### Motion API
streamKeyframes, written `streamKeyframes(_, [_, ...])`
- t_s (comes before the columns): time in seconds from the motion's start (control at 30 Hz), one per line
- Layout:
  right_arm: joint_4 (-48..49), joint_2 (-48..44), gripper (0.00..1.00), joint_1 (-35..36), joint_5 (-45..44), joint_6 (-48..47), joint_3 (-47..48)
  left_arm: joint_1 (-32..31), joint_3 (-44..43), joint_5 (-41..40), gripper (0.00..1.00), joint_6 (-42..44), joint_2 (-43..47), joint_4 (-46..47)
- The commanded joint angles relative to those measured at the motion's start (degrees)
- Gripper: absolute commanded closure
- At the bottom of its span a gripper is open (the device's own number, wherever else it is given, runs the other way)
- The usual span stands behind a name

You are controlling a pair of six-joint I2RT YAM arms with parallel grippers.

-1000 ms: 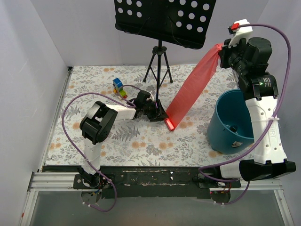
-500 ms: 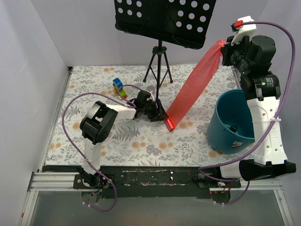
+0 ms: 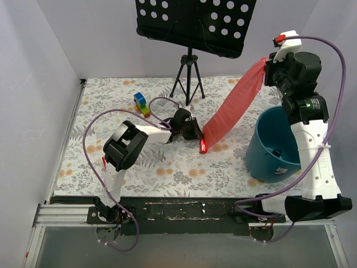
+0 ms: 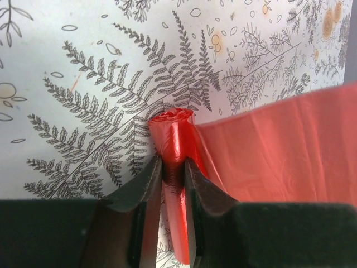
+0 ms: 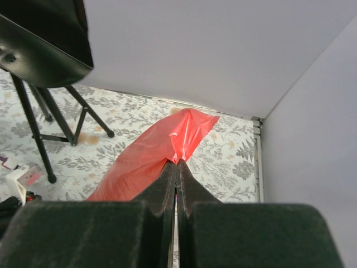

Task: Put the trash bags into the trash bin
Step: Unfold the trash bag at the center of the board.

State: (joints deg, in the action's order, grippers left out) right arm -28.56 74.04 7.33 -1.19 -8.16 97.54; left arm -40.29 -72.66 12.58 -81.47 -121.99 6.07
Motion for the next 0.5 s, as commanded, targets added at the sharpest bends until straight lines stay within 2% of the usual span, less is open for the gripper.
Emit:
streamKeyframes(0.0, [4.6,-4.4,0.99,-0.8,-7.4,-1.4,-3.1,-0.8,7.4,-16.2,0.96,10.0,-13.4,-21.9])
streamKeyframes(0.03, [4.4,-5.0,0.99,-0.9,-8.9,-1.9,-4.0,-0.9,7.7,-16.0,1.00,10.8,-12.8,-21.5])
streamKeyframes(0.1, [3.9,-5.9,0.99,-1.2,-11.1,-3.1,-6.1,-0.8,8.4,-15.8,1.00,12.4,-10.5,-20.9])
streamKeyframes(0.2, [3.4,-8.1,0.63,-1.3,-7.8,-5.8,-10.8,0.3,9.4,-12.6,1.00,16.0,-3.9,-20.0])
streamKeyframes(0.23, [2.6,-8.6,0.55,-1.1,-4.6,-6.1,-11.6,1.3,10.2,-9.2,1.00,17.3,-0.6,-19.4])
streamKeyframes(0.4, [3.2,-9.8,0.25,-1.0,17.7,-5.6,-12.9,4.5,13.3,-3.5,1.00,27.1,15.8,-17.8])
streamKeyframes(0.47, [3.1,-8.5,0.17,-0.8,24.5,-5.7,-11.1,5.7,15.3,-3.5,1.00,31.6,24.0,-17.1])
